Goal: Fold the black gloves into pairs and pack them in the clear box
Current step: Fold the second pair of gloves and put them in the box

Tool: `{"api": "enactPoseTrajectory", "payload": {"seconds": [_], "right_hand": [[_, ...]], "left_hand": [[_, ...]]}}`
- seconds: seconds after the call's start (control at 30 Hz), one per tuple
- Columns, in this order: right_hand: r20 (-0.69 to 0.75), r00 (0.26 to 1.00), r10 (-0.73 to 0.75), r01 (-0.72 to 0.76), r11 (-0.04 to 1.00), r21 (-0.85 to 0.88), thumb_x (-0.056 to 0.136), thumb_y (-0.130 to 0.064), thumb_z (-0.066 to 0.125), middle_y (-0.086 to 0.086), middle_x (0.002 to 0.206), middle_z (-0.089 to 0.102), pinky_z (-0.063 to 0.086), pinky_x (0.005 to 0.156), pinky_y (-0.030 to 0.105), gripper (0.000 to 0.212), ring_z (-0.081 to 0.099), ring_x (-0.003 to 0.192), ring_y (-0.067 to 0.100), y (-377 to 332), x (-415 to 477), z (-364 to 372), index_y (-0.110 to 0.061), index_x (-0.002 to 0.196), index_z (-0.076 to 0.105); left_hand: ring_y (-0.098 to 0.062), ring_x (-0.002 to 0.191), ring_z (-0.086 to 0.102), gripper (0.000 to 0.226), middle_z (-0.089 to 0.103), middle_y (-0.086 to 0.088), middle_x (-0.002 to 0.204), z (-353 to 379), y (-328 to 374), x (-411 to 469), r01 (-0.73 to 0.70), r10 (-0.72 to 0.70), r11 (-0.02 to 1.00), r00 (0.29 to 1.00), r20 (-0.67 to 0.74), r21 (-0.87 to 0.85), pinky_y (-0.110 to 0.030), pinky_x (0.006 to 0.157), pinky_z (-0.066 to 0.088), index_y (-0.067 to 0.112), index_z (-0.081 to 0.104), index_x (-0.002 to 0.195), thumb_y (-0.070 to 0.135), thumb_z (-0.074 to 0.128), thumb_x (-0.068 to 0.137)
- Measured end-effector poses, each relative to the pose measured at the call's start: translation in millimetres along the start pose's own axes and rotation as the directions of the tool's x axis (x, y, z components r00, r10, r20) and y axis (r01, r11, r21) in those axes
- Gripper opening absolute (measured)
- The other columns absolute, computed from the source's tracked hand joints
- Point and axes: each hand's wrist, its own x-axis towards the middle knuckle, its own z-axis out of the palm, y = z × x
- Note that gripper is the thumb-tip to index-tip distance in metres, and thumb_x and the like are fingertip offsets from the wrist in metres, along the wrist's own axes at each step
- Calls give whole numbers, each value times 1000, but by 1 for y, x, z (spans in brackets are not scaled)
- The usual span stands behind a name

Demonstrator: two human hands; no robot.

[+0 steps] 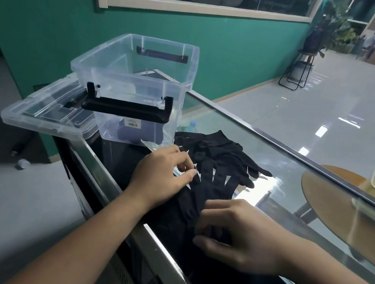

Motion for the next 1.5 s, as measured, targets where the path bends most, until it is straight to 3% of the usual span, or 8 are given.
{"api": "enactPoseTrajectory", "payload": {"seconds": [0.1,0.2,0.37,0.6,0.77,1.0,1.27,1.5], "right_hand": [[-50,999,3,0,999,51,102,-25,69,-6,82,65,44,66,19,15,60,71,10,3,3,-7,-16,90,73],[-292,954,63,-59,998,24,95,-10,69,-11,82,69,44,65,18,12,63,72,11,25,9,-12,-20,90,73],[-498,844,201,-301,945,-129,104,-22,65,-11,111,65,55,82,36,11,63,101,16,73,17,-5,-28,110,72],[-433,824,364,-468,869,-160,112,-32,50,-8,156,54,38,115,42,36,47,141,20,91,19,-5,-34,146,61],[-510,760,402,-503,861,-71,108,-22,56,4,134,70,50,104,47,30,62,124,30,93,44,-27,-20,137,66],[-452,678,580,-639,769,29,102,-34,66,10,123,75,54,98,41,38,67,116,31,112,107,-63,-11,132,69],[-303,654,693,-714,698,53,89,-42,80,17,123,74,57,98,42,48,66,115,33,131,137,-69,-4,118,74],[-256,601,757,-751,644,145,84,-18,82,27,133,69,58,102,50,49,65,124,41,137,145,-70,8,124,71]], "left_hand": [[0,80,57,11,62,13,84,0,0,0,7,-6,1000,1000,21,-9,-30,74,52,32,75,84,40,81,87],[-3,91,61,13,63,15,89,-1,2,-1,-25,27,999,997,77,-28,-32,81,55,34,74,85,44,81,83],[-5,101,63,13,63,16,98,-3,6,-5,-62,71,997,983,167,-54,-37,85,56,37,73,90,47,79,84],[-2,98,61,17,63,17,96,-2,6,-5,-55,66,997,979,191,-60,-29,82,53,39,72,90,53,80,84],[-4,82,59,16,66,13,88,0,3,-1,-12,13,1000,994,109,-16,-34,77,54,33,72,88,48,72,95],[-6,76,59,17,64,13,79,0,0,1,14,-13,1000,999,47,-16,-36,72,52,29,69,86,39,69,99],[-7,75,60,21,65,12,77,-3,2,1,16,-14,998,999,39,-55,-36,72,54,29,68,83,46,64,95],[-6,72,57,25,66,10,78,-3,2,2,27,-25,998,999,48,-51,-38,71,54,27,68,83,50,63,93]]}}
